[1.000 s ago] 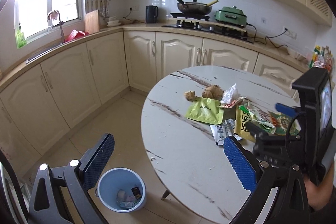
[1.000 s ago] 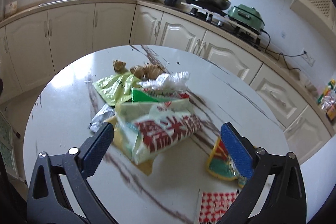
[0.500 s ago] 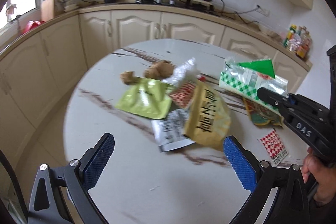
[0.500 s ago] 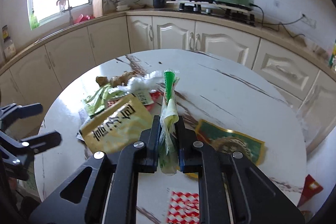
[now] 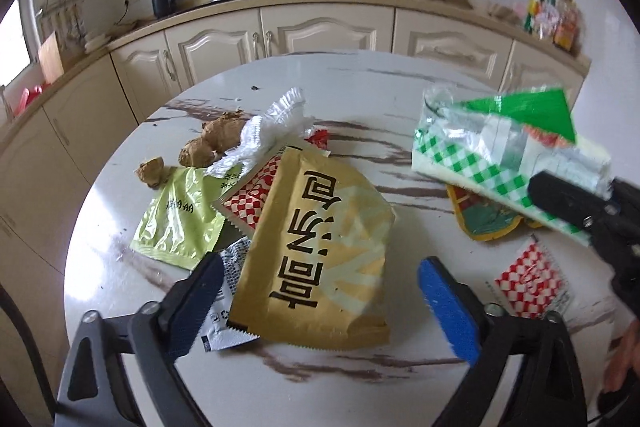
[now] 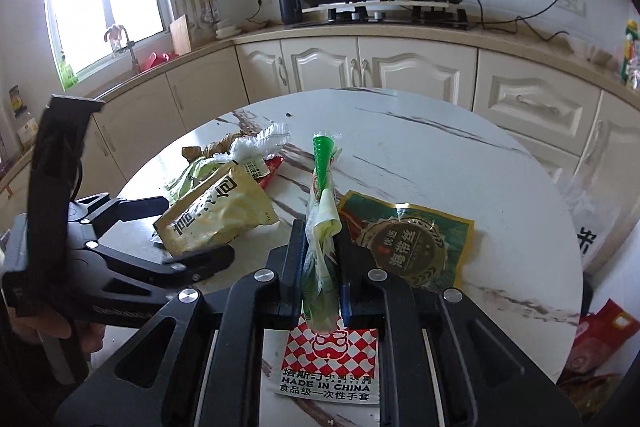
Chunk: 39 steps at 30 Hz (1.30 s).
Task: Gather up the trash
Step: 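Grasp the green-checked packet with the right gripper while the left gripper grasps the yellow snack bag, then carry the packet and yellow bag over the blue bucket and open both grippers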
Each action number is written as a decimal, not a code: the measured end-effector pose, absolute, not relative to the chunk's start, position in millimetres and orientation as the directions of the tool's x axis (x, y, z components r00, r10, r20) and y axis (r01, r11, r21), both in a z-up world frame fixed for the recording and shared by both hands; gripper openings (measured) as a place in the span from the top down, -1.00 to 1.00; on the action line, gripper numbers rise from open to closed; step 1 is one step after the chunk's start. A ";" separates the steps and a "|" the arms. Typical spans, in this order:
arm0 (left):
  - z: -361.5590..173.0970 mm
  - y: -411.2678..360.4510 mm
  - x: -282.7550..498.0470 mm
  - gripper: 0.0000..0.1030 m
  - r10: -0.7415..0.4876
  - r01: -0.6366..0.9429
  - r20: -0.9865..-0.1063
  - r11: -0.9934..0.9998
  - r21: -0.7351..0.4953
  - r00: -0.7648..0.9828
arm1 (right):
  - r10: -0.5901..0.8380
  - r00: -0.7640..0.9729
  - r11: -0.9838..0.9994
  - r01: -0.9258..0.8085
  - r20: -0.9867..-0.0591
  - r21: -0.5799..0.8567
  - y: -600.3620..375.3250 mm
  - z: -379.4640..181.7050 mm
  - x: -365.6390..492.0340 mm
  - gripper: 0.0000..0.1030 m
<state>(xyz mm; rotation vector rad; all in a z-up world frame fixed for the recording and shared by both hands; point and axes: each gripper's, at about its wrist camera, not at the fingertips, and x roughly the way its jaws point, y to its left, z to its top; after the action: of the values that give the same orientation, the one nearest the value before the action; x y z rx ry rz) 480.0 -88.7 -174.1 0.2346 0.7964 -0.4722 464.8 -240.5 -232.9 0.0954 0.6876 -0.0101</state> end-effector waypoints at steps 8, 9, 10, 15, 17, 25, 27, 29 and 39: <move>-174.0 -97.2 478.1 0.20 -0.328 0.535 -0.747 0.843 0.044 0.578 | 0.041 0.773 0.994 0.031 -0.633 0.102 -239.6 -234.0 461.7 0.73; -172.6 -93.8 479.3 0.26 -0.325 0.527 -0.744 0.849 0.043 0.584 | 0.042 0.773 0.994 0.030 -0.632 0.103 -240.1 -234.1 461.2 0.73; -172.5 -91.6 478.7 0.29 -0.322 0.515 -0.742 0.857 0.036 0.588 | 0.040 0.774 0.994 0.033 -0.632 0.103 -240.0 -233.9 460.7 0.73; -164.6 -72.3 474.9 0.36 -0.414 0.518 -0.712 0.851 -0.081 0.567 | 0.033 0.787 0.995 0.032 -0.616 0.094 -236.6 -227.6 454.1 0.73; -155.4 -62.9 468.8 0.36 -0.453 0.523 -0.689 0.843 -0.125 0.566 | 0.030 0.796 0.995 0.033 -0.605 0.092 -234.9 -221.7 450.5 0.73; -111.9 -0.4 429.6 0.36 -0.530 0.526 -0.587 0.827 -0.198 0.612 | 0.059 0.839 0.997 -0.021 -0.541 0.077 -200.4 -180.6 436.1 0.73; -105.2 27.3 415.4 0.36 -0.517 0.501 -0.566 0.842 -0.202 0.642 | 0.087 0.844 0.996 -0.058 -0.529 0.071 -179.7 -170.9 434.5 0.73; -102.2 60.0 396.7 0.36 -0.503 0.479 -0.559 0.854 -0.203 0.660 | 0.129 0.848 0.992 -0.106 -0.514 0.073 -154.4 -163.0 434.4 0.73; -117.0 239.5 349.9 0.36 -0.305 0.219 -0.571 0.952 -0.217 0.762 | 0.392 0.728 0.906 -0.410 -0.562 0.100 29.9 -188.5 471.9 0.73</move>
<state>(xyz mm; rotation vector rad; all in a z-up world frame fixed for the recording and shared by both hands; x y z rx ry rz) 349.9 239.5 -117.0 -0.1402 0.6442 -0.2857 471.9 29.9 -188.5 -0.0318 0.6120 0.4420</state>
